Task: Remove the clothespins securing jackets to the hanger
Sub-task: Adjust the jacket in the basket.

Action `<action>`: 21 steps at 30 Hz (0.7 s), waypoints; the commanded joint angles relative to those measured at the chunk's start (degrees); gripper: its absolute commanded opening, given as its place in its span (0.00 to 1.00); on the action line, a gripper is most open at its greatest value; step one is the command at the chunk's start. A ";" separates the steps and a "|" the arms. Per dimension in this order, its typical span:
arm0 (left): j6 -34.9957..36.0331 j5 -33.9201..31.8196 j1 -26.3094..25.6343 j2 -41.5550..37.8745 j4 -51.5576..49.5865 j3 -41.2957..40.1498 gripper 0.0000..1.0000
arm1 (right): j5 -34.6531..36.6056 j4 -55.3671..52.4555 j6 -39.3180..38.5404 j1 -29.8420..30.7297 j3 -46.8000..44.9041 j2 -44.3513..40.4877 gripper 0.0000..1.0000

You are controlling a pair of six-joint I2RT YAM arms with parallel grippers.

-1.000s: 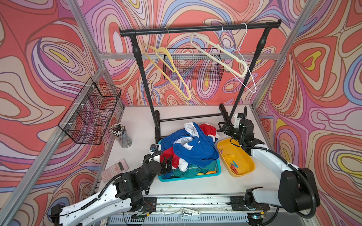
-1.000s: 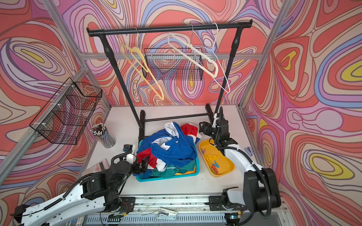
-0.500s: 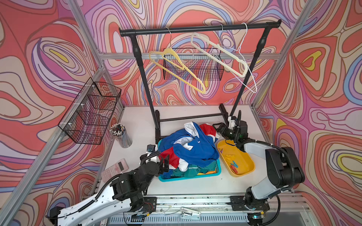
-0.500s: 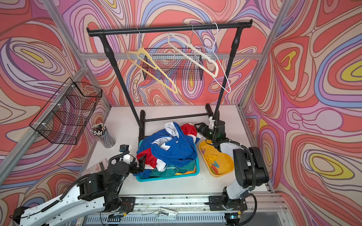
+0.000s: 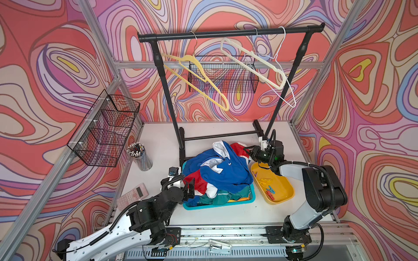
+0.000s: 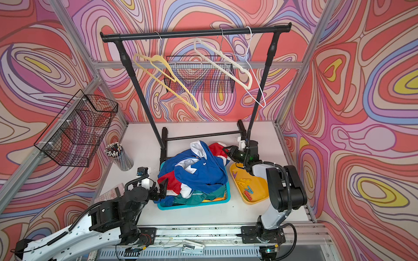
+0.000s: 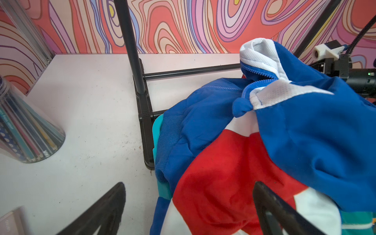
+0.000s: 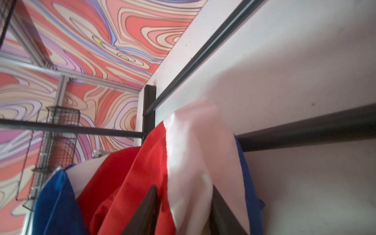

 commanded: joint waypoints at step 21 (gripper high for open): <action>-3.05 -6.50 0.25 -5.21 -5.41 2.10 1.00 | 18.45 -13.63 -6.29 32.24 -0.26 -22.77 0.00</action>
